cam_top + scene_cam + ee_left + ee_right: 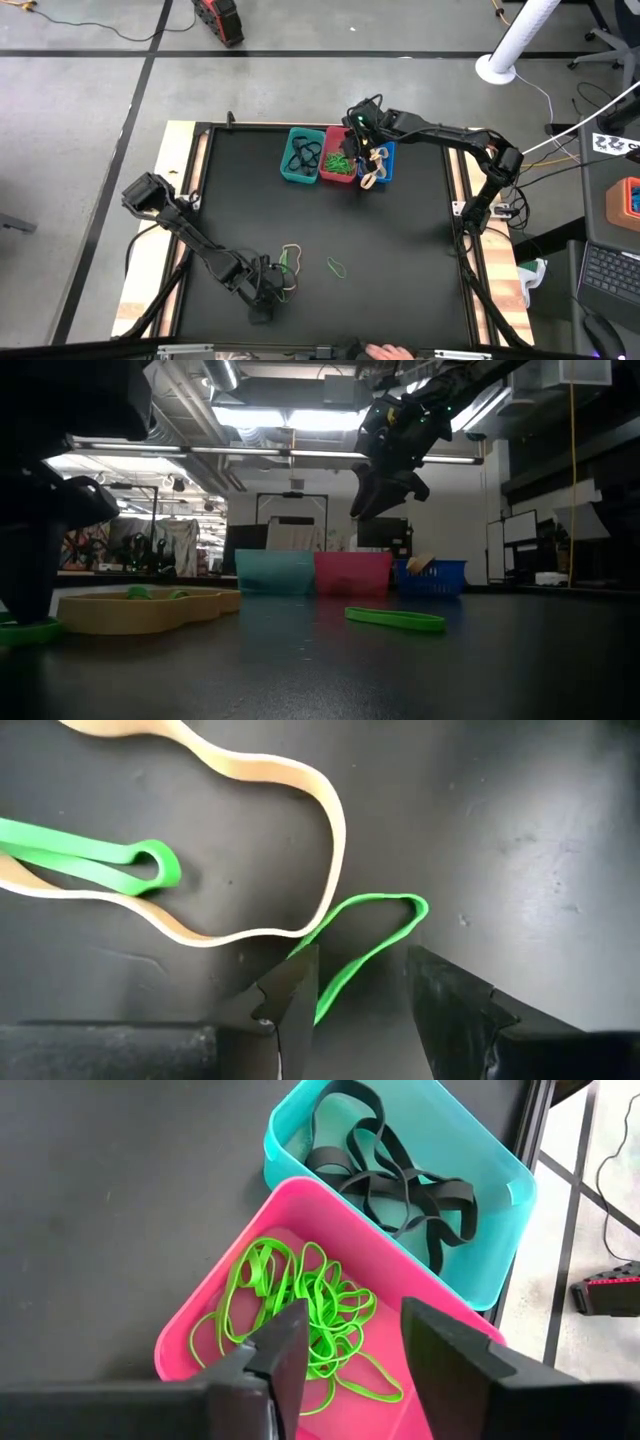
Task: Sort rubber bands into baskets
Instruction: Put the green rubber band into the pink bin
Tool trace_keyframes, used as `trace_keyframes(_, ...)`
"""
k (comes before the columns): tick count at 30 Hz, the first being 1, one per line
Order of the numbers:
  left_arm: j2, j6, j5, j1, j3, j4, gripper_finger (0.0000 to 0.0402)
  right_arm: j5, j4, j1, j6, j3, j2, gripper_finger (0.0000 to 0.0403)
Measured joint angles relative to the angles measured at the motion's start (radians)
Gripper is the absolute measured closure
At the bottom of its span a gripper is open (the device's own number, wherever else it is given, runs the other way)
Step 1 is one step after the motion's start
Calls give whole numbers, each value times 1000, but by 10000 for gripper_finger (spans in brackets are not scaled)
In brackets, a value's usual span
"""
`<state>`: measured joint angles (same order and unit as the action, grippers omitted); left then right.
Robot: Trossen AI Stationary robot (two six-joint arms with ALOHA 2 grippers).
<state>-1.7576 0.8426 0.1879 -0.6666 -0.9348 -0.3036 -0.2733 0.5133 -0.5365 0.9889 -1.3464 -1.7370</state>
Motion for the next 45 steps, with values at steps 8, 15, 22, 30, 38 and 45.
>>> trace_keyframes(8, 0, -59, 5, -2, 0, -10, 262, 0, 5, 0, 0, 0, 0, 242)
trace_keyframes(15, 0, -123, 5, -16, 0, -53, 295, 0, 5, 0, 0, 0, 0, 242)
trace_keyframes(22, -3, -211, 8, -21, -3, -105, 309, 0, 12, 0, -1, 0, 0, 242)
trace_keyframes(30, -26, -292, 11, -21, -4, -102, 336, 0, 12, 0, -1, 0, 0, 242)
trace_keyframes(38, -27, -249, 11, -21, -2, -85, 396, -1, 12, 0, -253, 0, 0, 242)
trace_keyframes(45, 9, -219, -6, -20, 4, -54, 398, -2, 14, 0, -266, 0, 13, 242)
